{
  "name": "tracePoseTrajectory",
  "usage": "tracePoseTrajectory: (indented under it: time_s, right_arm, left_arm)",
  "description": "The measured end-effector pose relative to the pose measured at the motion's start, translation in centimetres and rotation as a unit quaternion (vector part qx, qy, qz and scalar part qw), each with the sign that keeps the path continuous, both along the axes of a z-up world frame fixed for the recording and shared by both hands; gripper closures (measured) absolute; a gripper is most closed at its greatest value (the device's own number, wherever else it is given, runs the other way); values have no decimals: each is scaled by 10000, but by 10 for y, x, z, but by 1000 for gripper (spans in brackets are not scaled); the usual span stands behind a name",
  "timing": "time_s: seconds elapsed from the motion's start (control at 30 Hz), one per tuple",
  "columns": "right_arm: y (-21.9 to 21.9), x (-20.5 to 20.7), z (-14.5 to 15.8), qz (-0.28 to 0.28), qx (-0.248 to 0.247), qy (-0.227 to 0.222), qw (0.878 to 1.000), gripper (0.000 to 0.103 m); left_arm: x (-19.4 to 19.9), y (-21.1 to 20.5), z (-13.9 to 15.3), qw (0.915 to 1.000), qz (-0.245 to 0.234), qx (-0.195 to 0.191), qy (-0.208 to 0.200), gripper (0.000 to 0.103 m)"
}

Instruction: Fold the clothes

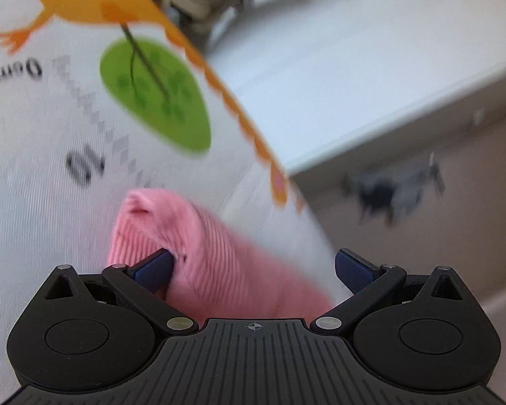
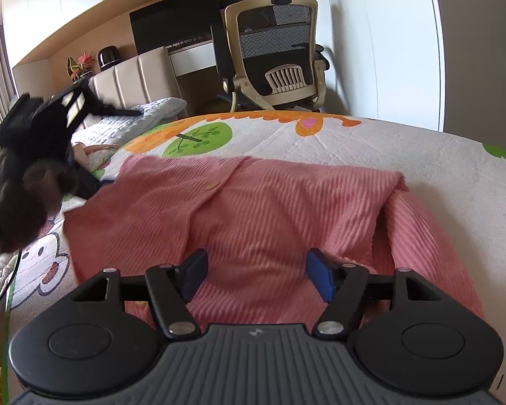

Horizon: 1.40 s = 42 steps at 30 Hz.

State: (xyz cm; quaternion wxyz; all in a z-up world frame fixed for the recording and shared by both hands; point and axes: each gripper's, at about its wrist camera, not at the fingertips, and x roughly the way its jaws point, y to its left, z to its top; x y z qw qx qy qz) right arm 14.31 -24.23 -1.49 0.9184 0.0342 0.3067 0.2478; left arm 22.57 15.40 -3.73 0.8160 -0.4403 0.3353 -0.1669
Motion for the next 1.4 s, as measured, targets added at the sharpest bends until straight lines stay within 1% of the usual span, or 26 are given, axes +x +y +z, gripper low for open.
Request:
tracePoseTrajectory:
  time_s: [0.07,0.1,0.13,0.17,0.23,0.33,0.37,0.43,0.5,0.6,0.67,0.73,0.8,0.87,0.93,1.0,1.03,1.07,1.1,1.17,1.2,1.23,1.3,1.37,1.4]
  right_arm:
    - [0,-1,0,-11,-24,-7,10000,38]
    - [1,-1,0,-12,-29,-7,10000,38]
    - [1,-1,0,-8,-33,-5,10000,37]
    - [1,-1,0,2,-34,-1,10000,36]
    - [3,-1,0,32,-37,6,10000,33]
    - [3,-1,1,72,-72,6,9999,31]
    - [4,-1,1,75,-102,2,9999,31]
    - [6,-2,2,81,-188,-17,9998,31]
    - [8,-4,4,113,-310,-23,9995,31]
    - [7,-14,6,296,-678,-84,9972,30]
    - [0,-22,9,449,-892,-50,9950,28]
    - [-9,-27,14,530,-941,49,9941,28]
    - [-20,-26,26,466,-762,119,9959,25]
    - [-30,-21,38,236,-532,32,9983,24]
    - [-38,-13,43,-15,-325,-28,9995,24]
    - [-46,0,37,-94,-116,199,9997,26]
    - [-47,5,30,-137,-153,375,9991,31]
    - [-48,9,20,-228,-320,547,9977,33]
    - [-49,8,12,-297,-510,613,9964,34]
    - [-50,0,10,-254,-693,473,9962,36]
    - [-50,-4,12,-282,-756,444,9957,36]
    - [-50,-7,15,-307,-815,385,9955,36]
    - [-45,-12,22,-328,-945,182,9948,36]
    - [-34,-14,33,-236,-899,-101,9956,36]
    - [-29,-15,39,-183,-855,-235,9959,36]
  left_arm:
    - [-3,16,14,9974,578,-193,-373,0]
    - [-8,26,23,9944,863,-153,-582,0]
    - [-15,35,33,9911,1098,18,-747,0]
    - [-23,41,44,9881,1247,328,-838,0]
    - [-38,42,58,9842,1164,917,-971,0]
    - [-51,25,57,9904,304,938,-970,0]
    - [-53,13,53,9912,-59,845,-1018,0]
    - [-55,-14,41,9886,-766,663,-1112,0]
    - [-51,-41,27,9853,-1180,705,-1016,0]
    - [-49,-61,8,9838,-1187,1271,-426,0]
    - [-59,-60,6,9801,-1198,1518,-446,0]
    - [-71,-58,8,9761,-1203,1748,-462,0]
    - [-82,-56,7,9724,-1253,1921,-426,0]
    - [-92,-55,8,9694,-1317,2009,-512,0]
    - [-86,-51,6,9672,-1346,2084,-539,0]
    - [-89,-50,8,9673,-1335,2093,-512,0]
    - [-89,-50,9,9666,-1333,2130,-498,0]
    - [-89,-50,10,9659,-1332,2169,-484,0]
    - [-92,-49,13,9650,-1273,2249,-450,0]
    - [-96,-43,19,9624,-1008,2502,-325,0]
    - [-98,-38,21,9593,-842,2679,-306,0]
    - [-101,-34,24,9534,-649,2931,-294,0]
    - [-103,-28,25,9360,-298,3500,-227,0]
    - [-101,-27,23,9241,-190,3811,-209,0]
    - [-100,-29,21,9211,-194,3882,-208,0]
